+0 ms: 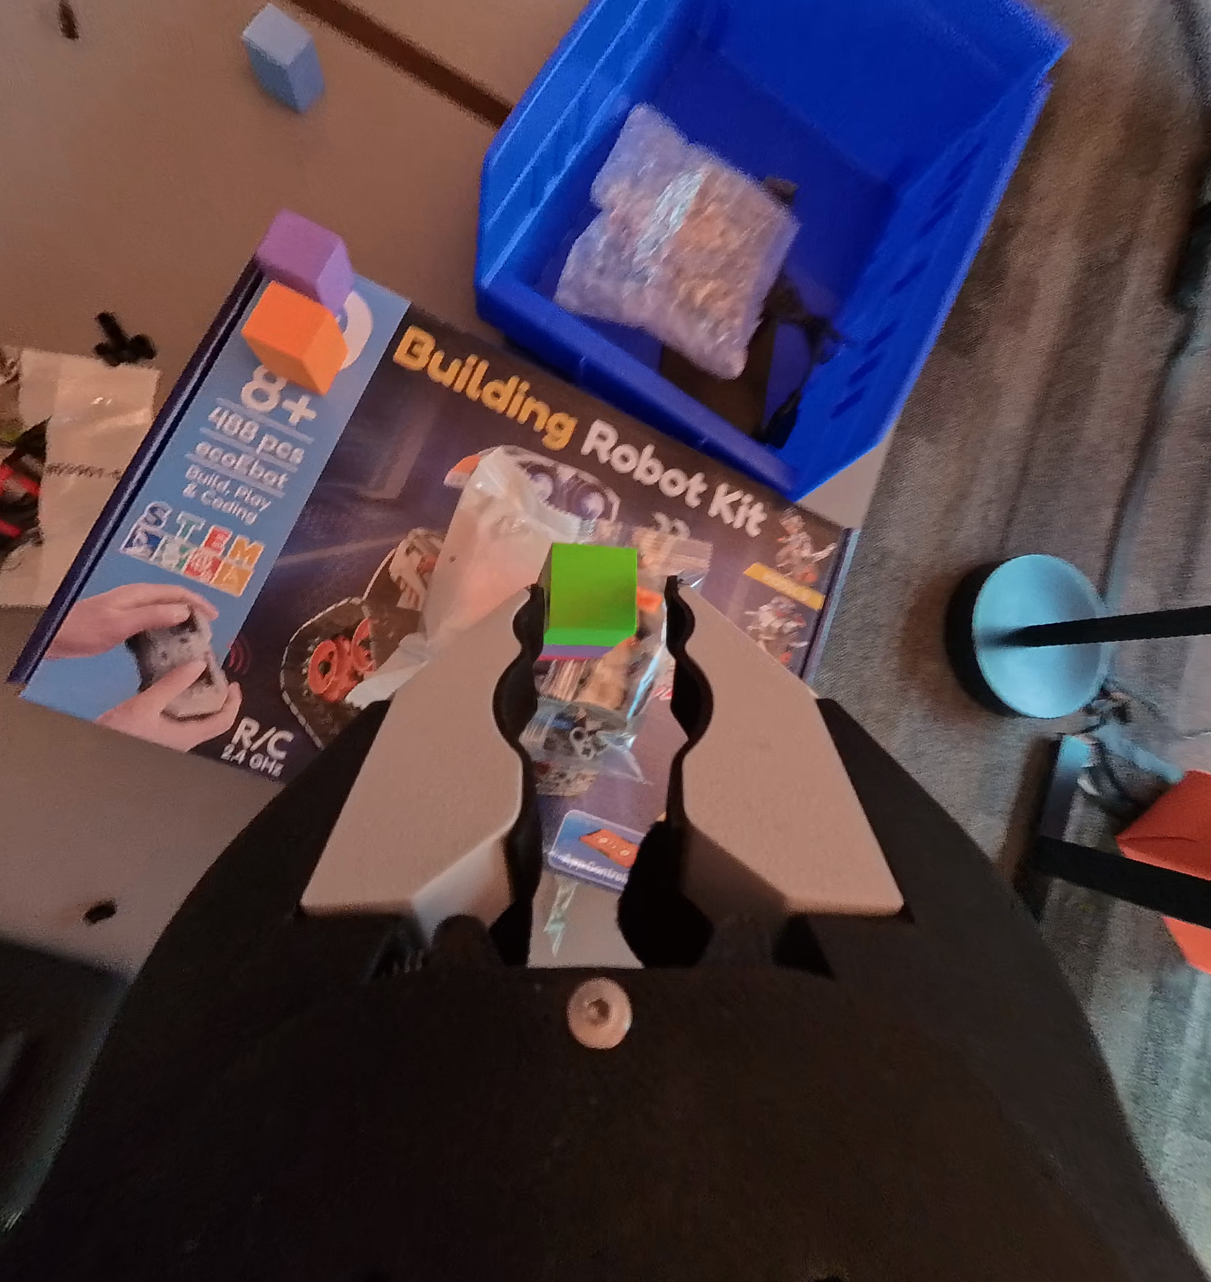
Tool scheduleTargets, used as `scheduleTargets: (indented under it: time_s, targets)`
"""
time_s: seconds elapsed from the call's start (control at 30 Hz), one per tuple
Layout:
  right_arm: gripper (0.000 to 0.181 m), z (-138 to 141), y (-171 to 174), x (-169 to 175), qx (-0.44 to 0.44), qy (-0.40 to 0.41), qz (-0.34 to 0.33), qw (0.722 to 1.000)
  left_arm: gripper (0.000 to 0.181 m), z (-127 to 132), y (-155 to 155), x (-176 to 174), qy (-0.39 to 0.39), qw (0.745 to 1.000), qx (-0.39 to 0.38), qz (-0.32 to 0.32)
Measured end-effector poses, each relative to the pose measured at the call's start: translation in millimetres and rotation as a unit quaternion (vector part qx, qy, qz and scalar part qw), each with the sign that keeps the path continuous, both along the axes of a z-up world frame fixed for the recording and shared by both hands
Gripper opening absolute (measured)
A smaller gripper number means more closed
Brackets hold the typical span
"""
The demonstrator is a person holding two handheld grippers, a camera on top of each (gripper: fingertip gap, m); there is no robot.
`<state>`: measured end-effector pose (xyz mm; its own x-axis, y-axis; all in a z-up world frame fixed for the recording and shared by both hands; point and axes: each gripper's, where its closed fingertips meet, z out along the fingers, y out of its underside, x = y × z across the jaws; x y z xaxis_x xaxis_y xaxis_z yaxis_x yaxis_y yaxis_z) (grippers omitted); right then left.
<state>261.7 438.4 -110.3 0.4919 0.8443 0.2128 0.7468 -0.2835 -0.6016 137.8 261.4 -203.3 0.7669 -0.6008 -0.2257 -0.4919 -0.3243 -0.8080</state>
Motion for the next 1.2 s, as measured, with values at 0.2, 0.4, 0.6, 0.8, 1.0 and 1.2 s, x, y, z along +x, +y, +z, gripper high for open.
scheduleTargets:
  time_s: [0.2,0.4,0.6,0.8,1.0,1.2]
  targets:
    - [0.04,16.3,-34.4,-64.7,0.035,0.036,0.068,0.996,0.017,-1.0,1.3,-1.4,-0.002,1.0,-0.002,0.002]
    - [0.047,-45.6,-47.2,-145.8,-0.012,0.03,0.1,0.994,0.018,1.5,0.4,-5.0,0.007,1.0,0.005,0.006]
    - [0.033,-85.4,-33.0,-165.0,-0.033,0.024,0.062,0.997,0.017,3.5,1.0,-7.1,-0.002,1.0,0.005,0.008]
    - [0.031,-62.0,-34.0,-151.2,-0.007,0.029,0.064,0.997,0.018,3.2,0.4,-6.3,0.0,1.0,0.005,0.006]
    - [0.031,35.5,-22.6,-77.9,0.053,0.059,0.035,0.996,0.017,-0.9,1.1,-3.8,-0.006,1.0,-0.002,0.003]
    - [0.031,60.1,-6.8,-20.0,0.024,0.057,0.01,0.998,0.018,-5.8,0.8,0.8,0.0,1.0,-0.007,-0.002]
